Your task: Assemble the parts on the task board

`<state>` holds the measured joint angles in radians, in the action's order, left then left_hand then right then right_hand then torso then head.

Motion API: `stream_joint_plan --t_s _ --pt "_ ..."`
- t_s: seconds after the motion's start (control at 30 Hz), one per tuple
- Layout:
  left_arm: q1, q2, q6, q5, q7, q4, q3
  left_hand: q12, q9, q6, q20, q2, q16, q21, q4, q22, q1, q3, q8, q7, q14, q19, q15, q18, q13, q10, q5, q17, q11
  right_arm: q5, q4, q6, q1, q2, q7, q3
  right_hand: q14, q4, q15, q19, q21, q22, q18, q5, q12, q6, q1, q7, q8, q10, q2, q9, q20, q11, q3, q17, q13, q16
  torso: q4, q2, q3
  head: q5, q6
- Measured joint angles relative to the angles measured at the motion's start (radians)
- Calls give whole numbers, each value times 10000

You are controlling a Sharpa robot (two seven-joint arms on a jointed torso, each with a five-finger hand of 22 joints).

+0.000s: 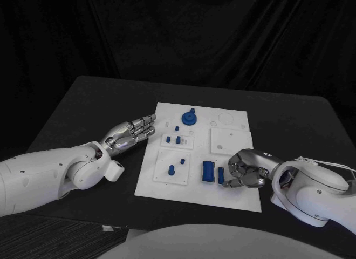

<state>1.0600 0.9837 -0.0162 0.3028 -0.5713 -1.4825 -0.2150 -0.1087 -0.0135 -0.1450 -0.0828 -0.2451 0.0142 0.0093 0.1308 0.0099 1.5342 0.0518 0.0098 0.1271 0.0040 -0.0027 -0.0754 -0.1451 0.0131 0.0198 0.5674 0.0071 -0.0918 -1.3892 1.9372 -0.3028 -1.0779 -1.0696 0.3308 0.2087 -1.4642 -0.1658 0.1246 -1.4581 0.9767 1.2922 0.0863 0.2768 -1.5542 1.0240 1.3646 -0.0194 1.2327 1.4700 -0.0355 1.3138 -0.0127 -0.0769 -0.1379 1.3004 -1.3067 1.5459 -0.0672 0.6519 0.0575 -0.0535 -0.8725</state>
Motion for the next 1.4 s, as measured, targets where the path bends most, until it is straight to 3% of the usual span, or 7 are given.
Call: stream_joint_plan --t_s 0.4,0.8,0.93,0.97,1.03,1.3,1.4 --pt "-4 15 22 0 13 -3 0 -1 0 0 0 0 0 0 0 0 0 0 0 0 0 0 0 0 0 0 1 0 0 -114 -81 0 27 116 68 0 0 -371 1 -1 0 0 -1 -191 0 20 -1 -19 115 0 1 5 -1 -1 68 0 0 0 -10 -1 0 10 0" --pt "-10 -4 60 0 34 6 0 -113 0 -1 -3 0 0 0 0 0 0 0 1 0 0 0 -1 -1 1 1 114 0 -2 -141 -225 -7 34 243 159 0 -1 -373 2 -2 0 0 0 -194 0 164 0 -89 203 0 3 46 -2 -2 69 0 0 0 -9 -6 -1 22 0" --pt "-12 -4 75 0 46 7 0 -113 0 -1 -3 0 0 0 0 0 0 0 1 0 0 0 -1 -1 1 1 114 0 -2 -142 -279 0 35 272 197 0 -85 -375 87 -51 -1 0 -1 -669 0 197 82 -89 203 -2 86 196 -52 -4 68 0 -1 0 -8 -6 -1 8 0" --pt "-13 -4 81 0 51 7 0 -113 -1 -2 -3 0 0 0 0 0 0 0 1 1 0 0 -1 0 1 20 114 0 -19 -138 -297 3 35 285 208 0 -85 -376 88 -50 -1 0 0 -748 0 197 117 -88 203 -113 121 217 -55 -111 68 0 -2 0 -8 -6 -1 7 0" --pt "-14 -4 88 0 58 9 0 -114 -1 -3 -3 0 0 0 0 0 0 0 1 1 0 0 -1 0 2 36 114 0 -36 -125 -321 9 35 308 226 0 -85 -510 88 -50 -1 0 0 -929 0 197 118 -88 203 -104 122 234 -55 -105 -68 0 -1 0 -8 -6 -1 7 0" --pt "-20 -16 115 0 84 13 0 -114 -1 -53 -4 0 0 0 -1 0 0 0 74 51 0 0 -1 0 3 36 114 0 -37 36 -513 106 47 505 274 -7 -16 -445 156 -50 -2 0 0 -2112 -83 196 277 -88 203 -105 279 424 -55 -104 -131 0 -61 0 -6 -6 -1 -3 0" --pt "-23 -16 121 0 89 13 0 -114 -1 -54 -4 0 0 0 -1 0 0 0 75 51 0 0 -1 0 3 36 114 0 -37 147 -602 168 76 606 278 -5 -16 -436 156 -50 -3 0 0 -2130 -85 196 277 -88 203 -105 279 459 -55 -104 -139 0 -99 0 -6 -6 -1 -19 0"
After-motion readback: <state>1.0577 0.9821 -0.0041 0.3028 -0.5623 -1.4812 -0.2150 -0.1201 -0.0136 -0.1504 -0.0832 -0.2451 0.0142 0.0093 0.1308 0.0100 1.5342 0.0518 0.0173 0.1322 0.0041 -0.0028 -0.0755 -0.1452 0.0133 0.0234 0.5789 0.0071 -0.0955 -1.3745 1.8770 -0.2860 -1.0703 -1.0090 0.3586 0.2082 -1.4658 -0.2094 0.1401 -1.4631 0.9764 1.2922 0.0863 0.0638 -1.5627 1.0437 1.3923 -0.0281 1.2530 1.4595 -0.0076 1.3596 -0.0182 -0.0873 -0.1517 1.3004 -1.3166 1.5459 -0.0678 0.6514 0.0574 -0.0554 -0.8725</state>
